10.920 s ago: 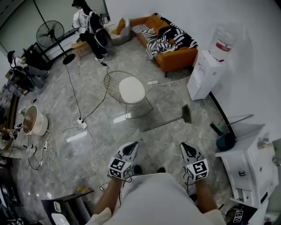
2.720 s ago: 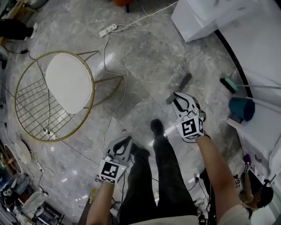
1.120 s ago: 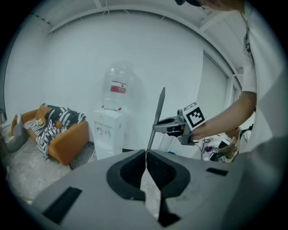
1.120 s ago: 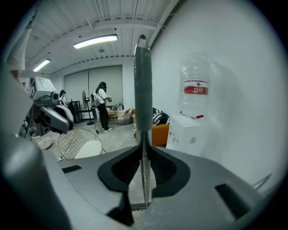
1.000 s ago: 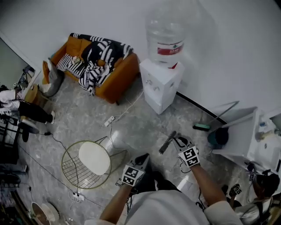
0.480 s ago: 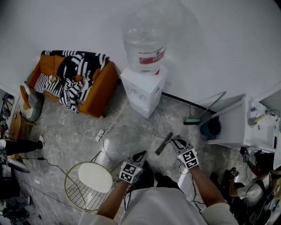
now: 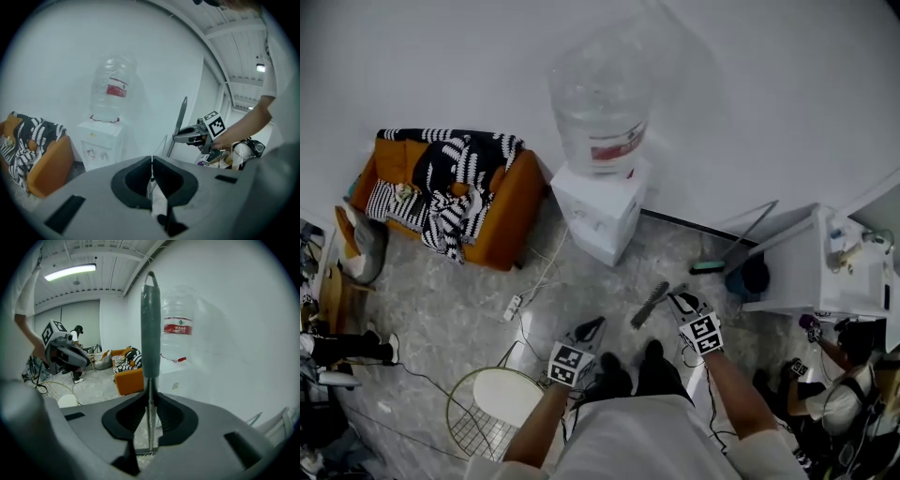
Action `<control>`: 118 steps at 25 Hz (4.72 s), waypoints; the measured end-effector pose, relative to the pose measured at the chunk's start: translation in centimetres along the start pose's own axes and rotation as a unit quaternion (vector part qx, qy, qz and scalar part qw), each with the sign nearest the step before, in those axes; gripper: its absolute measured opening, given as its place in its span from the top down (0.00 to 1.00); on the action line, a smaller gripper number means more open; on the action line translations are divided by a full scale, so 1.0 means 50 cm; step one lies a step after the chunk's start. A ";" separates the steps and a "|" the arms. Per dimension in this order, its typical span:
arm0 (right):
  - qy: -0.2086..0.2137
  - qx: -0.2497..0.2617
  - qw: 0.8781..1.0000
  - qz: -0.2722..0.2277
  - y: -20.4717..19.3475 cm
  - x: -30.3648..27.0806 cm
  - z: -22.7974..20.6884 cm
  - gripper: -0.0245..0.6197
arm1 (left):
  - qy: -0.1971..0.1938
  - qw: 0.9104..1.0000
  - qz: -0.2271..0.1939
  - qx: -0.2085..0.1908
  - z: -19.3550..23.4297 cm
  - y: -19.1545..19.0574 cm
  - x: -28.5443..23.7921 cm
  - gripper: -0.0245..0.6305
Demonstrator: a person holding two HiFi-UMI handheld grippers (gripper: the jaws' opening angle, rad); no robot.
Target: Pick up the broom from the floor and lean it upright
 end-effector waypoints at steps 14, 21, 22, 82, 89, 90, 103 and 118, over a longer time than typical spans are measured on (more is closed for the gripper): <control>0.066 0.020 0.998 0.016 -0.009 -0.188 -0.237 0.84 | 0.050 0.998 0.030 0.039 0.017 0.120 -0.201 0.95; 0.108 0.046 0.992 0.041 -0.043 -0.335 -0.348 0.84 | 0.077 0.996 0.031 0.045 0.047 0.170 -0.319 0.95; 0.110 0.045 0.992 0.043 -0.049 -0.360 -0.360 0.84 | 0.080 0.995 0.033 0.041 0.057 0.170 -0.336 0.95; 0.138 0.151 0.979 0.022 -0.164 -1.023 -0.364 0.71 | 0.138 0.976 0.085 0.146 0.264 -0.101 -0.714 0.95; 0.177 0.188 0.965 0.042 -0.178 -0.997 -0.340 0.83 | 0.139 0.974 0.084 0.157 0.261 -0.124 -0.707 0.95; 0.180 0.193 0.963 0.046 -0.179 -0.987 -0.342 0.83 | 0.136 0.974 0.087 0.159 0.261 -0.127 -0.702 0.95; 0.178 0.188 0.961 0.099 -0.249 -0.805 -0.433 0.83 | 0.101 0.982 0.083 0.135 0.271 -0.157 -0.694 0.95; 0.209 0.188 0.949 0.145 -0.244 -0.857 -0.290 0.83 | 0.092 0.981 0.097 0.142 0.262 -0.228 -0.628 0.95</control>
Point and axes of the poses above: the fingertips, and each gripper's own axes: x backward along the fingers, z to its left, y out of its top, the point moved 9 cm from there along x, backward along the fingers, and after that the axes turned 8 degrees about z, right-handed, at the moved point
